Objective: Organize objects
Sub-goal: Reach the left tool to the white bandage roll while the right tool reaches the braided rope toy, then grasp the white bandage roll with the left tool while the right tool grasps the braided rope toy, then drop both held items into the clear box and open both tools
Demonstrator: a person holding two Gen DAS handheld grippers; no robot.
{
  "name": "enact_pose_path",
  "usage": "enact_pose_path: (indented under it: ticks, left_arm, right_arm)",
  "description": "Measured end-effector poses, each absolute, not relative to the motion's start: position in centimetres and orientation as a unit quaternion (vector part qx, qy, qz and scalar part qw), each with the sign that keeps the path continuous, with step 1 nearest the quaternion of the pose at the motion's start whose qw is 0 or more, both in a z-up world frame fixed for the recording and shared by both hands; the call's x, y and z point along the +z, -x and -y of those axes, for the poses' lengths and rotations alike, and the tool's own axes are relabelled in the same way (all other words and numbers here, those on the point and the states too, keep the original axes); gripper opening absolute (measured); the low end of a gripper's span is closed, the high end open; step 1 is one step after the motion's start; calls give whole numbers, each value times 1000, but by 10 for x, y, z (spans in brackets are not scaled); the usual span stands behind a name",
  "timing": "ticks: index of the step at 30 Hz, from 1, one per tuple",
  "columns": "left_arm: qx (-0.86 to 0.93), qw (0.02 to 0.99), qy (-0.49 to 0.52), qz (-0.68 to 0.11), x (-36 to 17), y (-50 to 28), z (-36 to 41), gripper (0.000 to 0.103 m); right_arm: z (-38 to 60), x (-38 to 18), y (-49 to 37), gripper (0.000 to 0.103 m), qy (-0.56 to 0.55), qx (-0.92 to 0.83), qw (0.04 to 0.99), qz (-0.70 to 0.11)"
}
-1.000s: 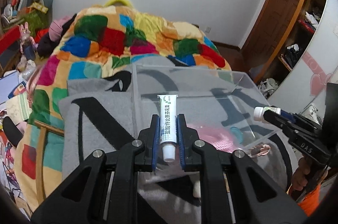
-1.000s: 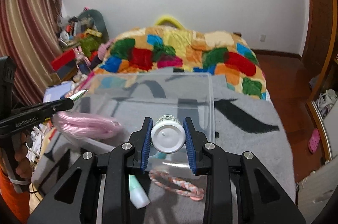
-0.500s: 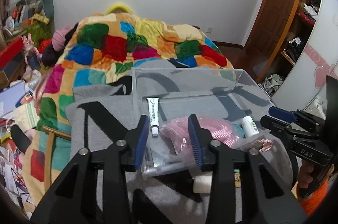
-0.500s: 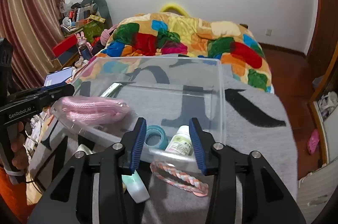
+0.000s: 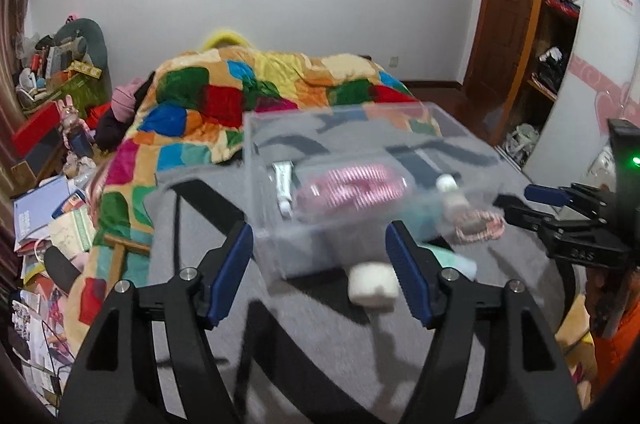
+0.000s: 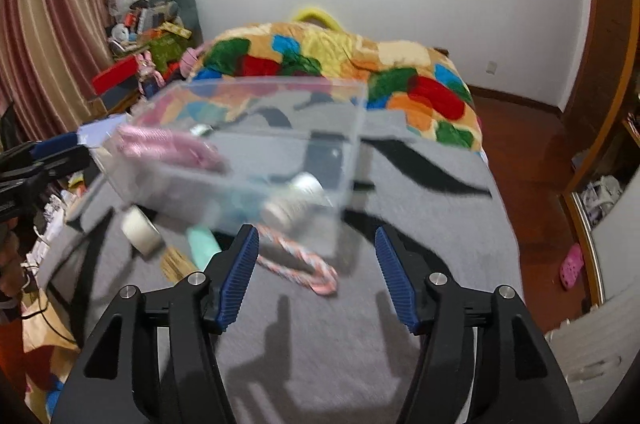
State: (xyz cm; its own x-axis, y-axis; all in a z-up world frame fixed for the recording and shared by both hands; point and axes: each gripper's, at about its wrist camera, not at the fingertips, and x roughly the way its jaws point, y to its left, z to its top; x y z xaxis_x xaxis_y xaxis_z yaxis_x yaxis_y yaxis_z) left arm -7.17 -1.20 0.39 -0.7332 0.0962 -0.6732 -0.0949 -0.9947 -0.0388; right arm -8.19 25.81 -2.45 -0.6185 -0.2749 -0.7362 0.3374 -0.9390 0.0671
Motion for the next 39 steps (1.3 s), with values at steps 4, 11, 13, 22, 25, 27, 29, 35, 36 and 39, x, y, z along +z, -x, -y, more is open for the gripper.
enact_pose_path:
  ticks: [4,11,13,22,25,27,29,35,36,39]
  left_arm:
    - [918,65,391,-9,-20,73,-1,68]
    - [898,85,432,-1,-53,89,-18,68]
    - [896,91,434,4,-57,91,-20,63]
    - [901,101,422,3,-58,78,-25,37]
    - [907,103,409,4,-47,71,-26,37]
    - [912,108,396,5,-36,66,-26,37]
    - [917,113,383,6,-23,63,-26,37]
    - [935,120,333,14,18,64,-29,37]
    - [938,120,326,16,24,67,-29,37]
    - [941,120,315,22,36,80,-29,37]
  right_arm:
    - [-263,-51,94,57,-438,-884,161,-13]
    - [-255,-64,100,23,-447,-876,181,-5]
    - [-254,-60,97,15,-440,-879,182,-7]
    - [-252,-44,73,11,-417,-885,206,3]
    - [-250,-34,64,11,-405,-888,217,5]
    - [-249,-27,59,11,-397,-890,224,6]
    - [-247,-15,55,11,-384,-894,233,8]
    - [-242,15,58,11,-348,-905,243,13]
    - [-241,19,61,11,-344,-907,242,15]
    - [-235,27,72,11,-335,-913,233,15]
